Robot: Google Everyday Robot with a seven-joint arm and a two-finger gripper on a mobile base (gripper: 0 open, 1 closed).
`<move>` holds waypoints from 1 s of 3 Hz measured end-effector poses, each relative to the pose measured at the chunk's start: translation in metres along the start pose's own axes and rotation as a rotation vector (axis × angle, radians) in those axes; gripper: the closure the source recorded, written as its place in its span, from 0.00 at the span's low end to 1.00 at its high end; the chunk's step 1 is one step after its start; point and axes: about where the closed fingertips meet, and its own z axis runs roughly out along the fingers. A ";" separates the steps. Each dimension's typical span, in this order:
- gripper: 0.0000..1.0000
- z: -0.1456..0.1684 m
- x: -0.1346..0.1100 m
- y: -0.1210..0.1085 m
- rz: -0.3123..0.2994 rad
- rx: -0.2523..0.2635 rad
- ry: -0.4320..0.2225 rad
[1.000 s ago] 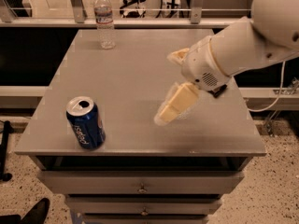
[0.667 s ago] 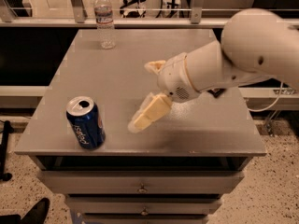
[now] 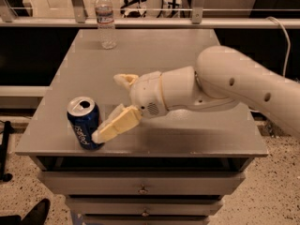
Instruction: Move pepsi can near rxbar chocolate
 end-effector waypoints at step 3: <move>0.57 0.054 0.007 0.021 0.081 -0.066 -0.186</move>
Offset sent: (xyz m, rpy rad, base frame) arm -0.0150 0.0632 -0.0377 0.2332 0.1205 0.0592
